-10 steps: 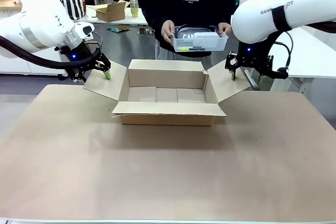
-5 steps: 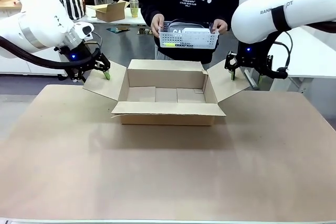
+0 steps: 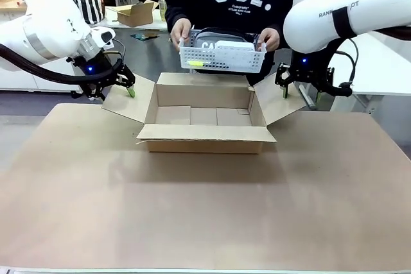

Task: Pack the gift set into the box.
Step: Lift both hands away from the flaps of the Package Box.

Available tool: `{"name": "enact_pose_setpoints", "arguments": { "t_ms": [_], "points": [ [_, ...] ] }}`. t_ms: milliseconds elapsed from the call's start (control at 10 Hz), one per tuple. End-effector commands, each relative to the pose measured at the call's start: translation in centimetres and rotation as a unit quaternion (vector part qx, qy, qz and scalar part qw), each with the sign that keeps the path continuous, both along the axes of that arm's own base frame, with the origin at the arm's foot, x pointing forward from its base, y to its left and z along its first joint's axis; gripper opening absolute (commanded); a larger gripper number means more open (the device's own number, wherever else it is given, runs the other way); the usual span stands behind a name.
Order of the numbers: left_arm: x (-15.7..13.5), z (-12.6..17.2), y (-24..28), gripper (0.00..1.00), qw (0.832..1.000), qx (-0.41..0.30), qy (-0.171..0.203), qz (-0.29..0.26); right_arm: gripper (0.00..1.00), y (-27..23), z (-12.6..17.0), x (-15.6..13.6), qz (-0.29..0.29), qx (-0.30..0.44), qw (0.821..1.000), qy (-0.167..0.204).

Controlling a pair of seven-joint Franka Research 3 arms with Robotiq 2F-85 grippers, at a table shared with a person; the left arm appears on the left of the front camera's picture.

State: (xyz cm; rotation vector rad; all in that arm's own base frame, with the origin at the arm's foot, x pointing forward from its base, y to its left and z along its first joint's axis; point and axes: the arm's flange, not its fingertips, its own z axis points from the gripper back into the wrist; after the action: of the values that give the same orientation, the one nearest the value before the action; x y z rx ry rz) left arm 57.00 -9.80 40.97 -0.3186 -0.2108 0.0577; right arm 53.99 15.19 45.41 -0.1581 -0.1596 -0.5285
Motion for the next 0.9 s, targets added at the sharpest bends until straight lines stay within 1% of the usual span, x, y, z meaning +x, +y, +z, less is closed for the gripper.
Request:
{"name": "enact_pose_setpoints", "arguments": {
  "t_ms": [0, 800],
  "points": [
    [-0.05, 0.2, 0.03, 1.0, 1.0, 0.006, 0.003, 0.007, 1.0, 0.17, 0.36, 0.12, -0.001, -0.01, 1.0, -0.001],
    [-0.05, 0.2, 0.03, 1.0, 1.0, 0.006, 0.003, 0.007, 1.0, 0.17, 0.36, 0.12, -0.001, -0.01, 1.0, -0.001]
  ]
}}
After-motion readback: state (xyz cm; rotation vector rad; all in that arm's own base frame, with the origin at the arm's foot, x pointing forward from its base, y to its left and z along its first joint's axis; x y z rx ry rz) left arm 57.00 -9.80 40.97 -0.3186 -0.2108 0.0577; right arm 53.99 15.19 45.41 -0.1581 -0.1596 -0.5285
